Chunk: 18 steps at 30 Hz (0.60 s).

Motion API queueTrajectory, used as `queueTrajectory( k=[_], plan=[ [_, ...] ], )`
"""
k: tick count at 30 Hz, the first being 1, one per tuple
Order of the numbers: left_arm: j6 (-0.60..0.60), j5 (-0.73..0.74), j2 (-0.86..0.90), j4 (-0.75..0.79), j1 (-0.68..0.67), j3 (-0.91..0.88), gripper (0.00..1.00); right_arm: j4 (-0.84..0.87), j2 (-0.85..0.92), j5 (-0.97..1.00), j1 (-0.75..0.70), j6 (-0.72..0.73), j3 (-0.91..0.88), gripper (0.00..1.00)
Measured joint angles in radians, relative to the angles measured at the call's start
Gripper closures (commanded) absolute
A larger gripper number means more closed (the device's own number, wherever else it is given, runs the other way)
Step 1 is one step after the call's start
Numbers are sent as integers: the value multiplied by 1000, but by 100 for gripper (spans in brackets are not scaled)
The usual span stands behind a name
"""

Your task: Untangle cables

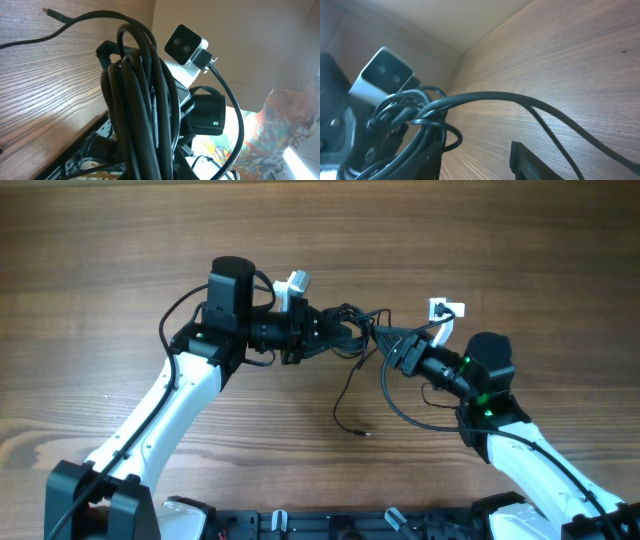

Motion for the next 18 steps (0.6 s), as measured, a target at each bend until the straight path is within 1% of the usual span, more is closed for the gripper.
queueTrajectory(
  k=[7, 14, 18],
  plan=[
    [-12, -1, 0, 4, -22, 0, 96, -2, 0, 56, 6, 64, 0, 51],
    [-19, -4, 0, 54, -66, 0, 96, 3, 0, 80, 23, 93, 0, 50],
    [-19, -4, -1, 64, -68, 0, 96, 2, 0, 104, 37, 100, 0, 53]
  ],
)
